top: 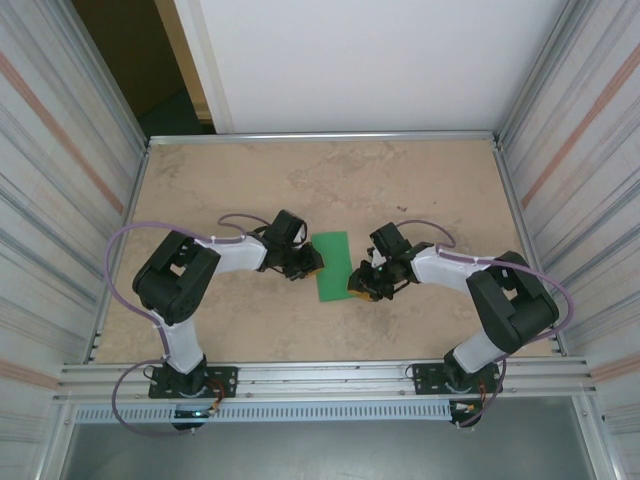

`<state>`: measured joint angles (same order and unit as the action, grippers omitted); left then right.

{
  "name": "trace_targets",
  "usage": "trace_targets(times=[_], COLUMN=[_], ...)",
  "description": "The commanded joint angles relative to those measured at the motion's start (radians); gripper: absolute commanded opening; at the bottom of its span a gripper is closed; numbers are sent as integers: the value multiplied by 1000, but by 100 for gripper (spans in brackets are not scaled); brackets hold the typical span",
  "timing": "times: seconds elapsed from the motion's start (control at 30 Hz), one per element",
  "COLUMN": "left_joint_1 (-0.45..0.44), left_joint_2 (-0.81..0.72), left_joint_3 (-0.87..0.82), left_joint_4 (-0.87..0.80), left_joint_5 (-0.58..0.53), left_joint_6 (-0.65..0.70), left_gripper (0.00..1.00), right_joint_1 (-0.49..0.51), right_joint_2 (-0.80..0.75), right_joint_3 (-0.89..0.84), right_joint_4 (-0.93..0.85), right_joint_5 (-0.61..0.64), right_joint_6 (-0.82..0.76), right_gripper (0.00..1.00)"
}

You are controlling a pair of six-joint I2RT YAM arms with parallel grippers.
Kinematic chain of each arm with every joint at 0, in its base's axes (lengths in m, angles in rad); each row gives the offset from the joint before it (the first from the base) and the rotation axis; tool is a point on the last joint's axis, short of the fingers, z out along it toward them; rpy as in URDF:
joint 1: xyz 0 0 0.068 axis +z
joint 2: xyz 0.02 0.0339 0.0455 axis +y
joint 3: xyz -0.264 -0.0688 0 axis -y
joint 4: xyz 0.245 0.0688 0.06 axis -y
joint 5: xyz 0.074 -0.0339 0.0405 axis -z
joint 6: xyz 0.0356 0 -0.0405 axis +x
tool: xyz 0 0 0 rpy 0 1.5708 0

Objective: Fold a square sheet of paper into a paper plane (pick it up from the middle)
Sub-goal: Fold the triangle a second time at the center of the table.

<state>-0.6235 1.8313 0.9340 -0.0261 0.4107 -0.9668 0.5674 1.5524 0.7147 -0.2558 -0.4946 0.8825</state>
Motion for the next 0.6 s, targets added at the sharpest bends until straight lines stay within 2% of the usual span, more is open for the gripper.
trace_targets(times=[0.0, 0.3, 0.57], left_joint_1=[-10, -11, 0], left_joint_2=[60, 62, 46], left_joint_3=[-13, -12, 41], left_joint_4=[-96, -99, -101], left_joint_5=[-43, -38, 28], left_joint_6=[-4, 2, 78], left_gripper=[17, 16, 17], right_joint_1=[6, -1, -10], right_joint_2=[16, -15, -9], right_joint_3=[-12, -18, 2], right_joint_4=[13, 46, -32], right_joint_5=[-19, -2, 59], right_joint_6=[-2, 10, 9], right_gripper=[26, 23, 5])
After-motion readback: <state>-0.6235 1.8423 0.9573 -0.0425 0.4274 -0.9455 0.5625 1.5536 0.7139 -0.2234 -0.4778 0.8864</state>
